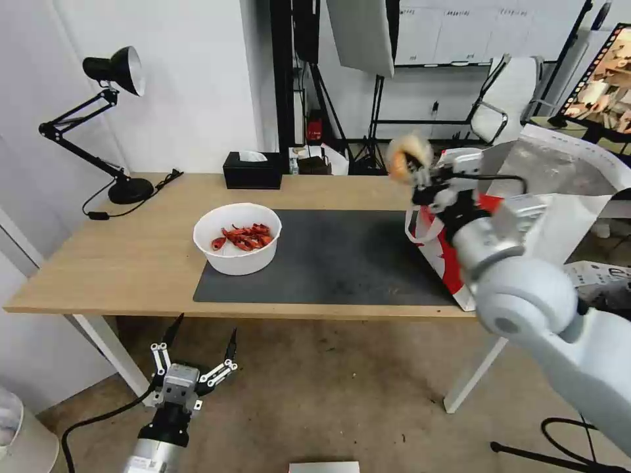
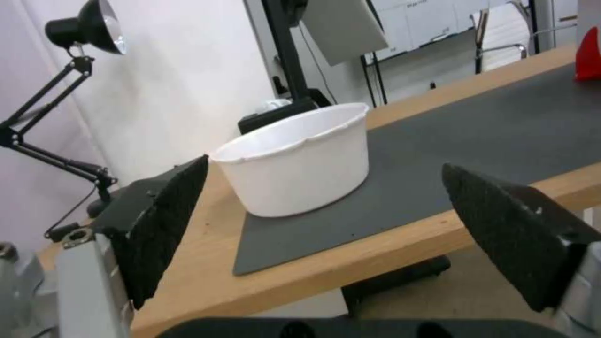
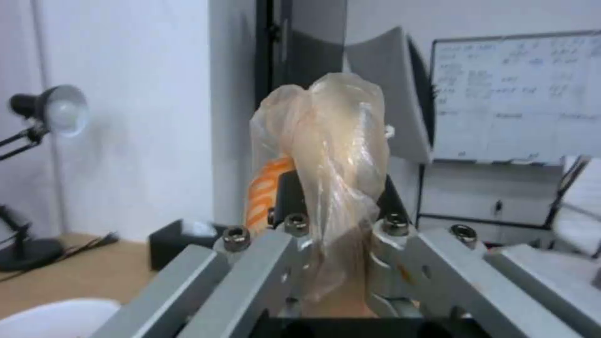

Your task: Pick up the trash from the table and place it into the takeout bag.

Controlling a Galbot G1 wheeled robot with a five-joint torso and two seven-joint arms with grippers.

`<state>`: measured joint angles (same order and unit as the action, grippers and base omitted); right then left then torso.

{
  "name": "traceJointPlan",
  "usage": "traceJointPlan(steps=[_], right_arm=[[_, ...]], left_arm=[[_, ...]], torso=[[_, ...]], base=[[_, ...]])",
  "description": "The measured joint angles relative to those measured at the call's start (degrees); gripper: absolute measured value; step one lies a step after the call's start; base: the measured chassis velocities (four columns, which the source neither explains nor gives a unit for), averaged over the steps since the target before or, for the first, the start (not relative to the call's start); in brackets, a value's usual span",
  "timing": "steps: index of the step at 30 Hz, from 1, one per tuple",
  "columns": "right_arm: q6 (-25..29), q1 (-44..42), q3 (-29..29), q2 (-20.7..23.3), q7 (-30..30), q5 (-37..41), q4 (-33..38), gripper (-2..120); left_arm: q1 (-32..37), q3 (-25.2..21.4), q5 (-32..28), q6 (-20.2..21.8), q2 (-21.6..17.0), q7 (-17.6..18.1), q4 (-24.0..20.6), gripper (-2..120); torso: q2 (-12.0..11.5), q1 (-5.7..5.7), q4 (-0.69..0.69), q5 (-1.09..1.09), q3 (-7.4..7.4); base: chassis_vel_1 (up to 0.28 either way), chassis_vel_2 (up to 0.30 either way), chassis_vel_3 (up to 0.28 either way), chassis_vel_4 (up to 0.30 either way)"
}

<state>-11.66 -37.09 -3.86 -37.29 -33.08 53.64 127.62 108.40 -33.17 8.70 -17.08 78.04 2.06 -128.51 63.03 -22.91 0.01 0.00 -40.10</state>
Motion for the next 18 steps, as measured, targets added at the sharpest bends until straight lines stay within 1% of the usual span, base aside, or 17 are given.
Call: traceJointPlan(steps=[1, 2, 3, 4, 5, 6, 8, 9, 11, 14, 16, 18], right_arm=[[0.4, 0.2, -0.1, 0.1, -0.8, -0.9, -0.5, 5], [1.1, 0.5, -0.1, 0.1, -3.7, -3.6, -1.6, 5], [1.1, 0.5, -0.1, 0.1, -3.7, -3.6, -1.6, 5], [1.1, 0.6, -0.1, -0.1, -5.9, -4.8, -2.1, 5], [1.0, 0.7, 0.0, -0.7, -10.1, -6.4, -3.2, 5], [1.0, 0.7, 0.0, -0.7, -10.1, -6.4, -3.2, 5], [0.0, 1.0, 0.0, -1.7, -16.5, -8.0, -5.9, 4], [0.0, 1.0, 0.0, -1.7, -16.5, -8.0, -5.9, 4], [-0.3, 2.3, 0.0, -2.1, -17.9, -8.4, -10.4, 4], [-0.7, 3.2, 0.5, -2.1, -17.8, -7.9, -13.0, 4], [-1.8, 3.4, 0.8, -1.8, -17.6, -7.1, -14.1, 4], [-4.2, 3.4, 1.2, -1.0, -17.2, -5.7, -14.9, 4]], left_arm=[[0.0, 0.0, 0.1, 0.0, 0.2, -0.2, -0.2, 100], [0.1, 0.1, 0.2, 0.0, 0.6, -0.5, -0.6, 100], [0.1, 0.1, 0.2, 0.0, 0.6, -0.5, -0.6, 100], [0.2, 0.1, 0.3, 0.0, 0.7, -0.6, -0.8, 100], [0.4, 0.1, 0.5, 0.0, 0.9, -0.6, -0.9, 100], [0.4, 0.1, 0.5, 0.0, 0.9, -0.6, -0.9, 100], [0.8, 0.1, 0.8, -0.1, 1.3, -0.7, -1.1, 100], [0.8, 0.1, 0.8, -0.1, 1.3, -0.7, -1.1, 100], [1.2, 0.3, 1.5, -0.2, 1.8, -0.9, -0.8, 100], [1.2, 0.4, 1.9, -0.3, 1.8, -1.0, -0.4, 100], [1.2, 0.5, 2.0, -0.3, 1.8, -1.0, -0.2, 100], [1.1, 0.6, 2.0, -0.3, 1.7, -1.1, -0.1, 100]], torso=[[0.0, 0.0, -0.01, -0.02, 0.0], [0.0, 0.0, -0.01, 0.0, 0.0], [0.0, 0.0, -0.01, 0.0, 0.0], [0.0, 0.0, -0.01, 0.01, 0.0], [0.0, 0.0, -0.01, 0.01, 0.0], [0.0, 0.0, -0.01, 0.01, 0.0], [0.0, 0.0, -0.01, 0.02, 0.0], [0.0, 0.0, -0.01, 0.02, 0.0], [0.0, 0.0, -0.01, 0.02, -0.01], [0.0, -0.01, -0.01, 0.0, -0.01], [0.0, -0.01, 0.0, 0.01, -0.01], [0.0, -0.01, -0.02, 0.01, -0.01]], base=[[0.0, 0.0, 0.0, 0.0], [0.0, 0.0, 0.0, 0.0], [0.0, 0.0, 0.0, 0.0], [0.0, 0.0, 0.0, 0.0], [0.0, 0.0, 0.0, 0.0], [0.0, 0.0, 0.0, 0.0], [0.0, 0.0, 0.0, 0.0], [0.0, 0.0, 0.0, 0.0], [0.0, 0.0, 0.0, 0.0], [0.0, 0.0, 0.0, 0.0], [0.0, 0.0, 0.0, 0.0], [0.0, 0.0, 0.0, 0.0]])
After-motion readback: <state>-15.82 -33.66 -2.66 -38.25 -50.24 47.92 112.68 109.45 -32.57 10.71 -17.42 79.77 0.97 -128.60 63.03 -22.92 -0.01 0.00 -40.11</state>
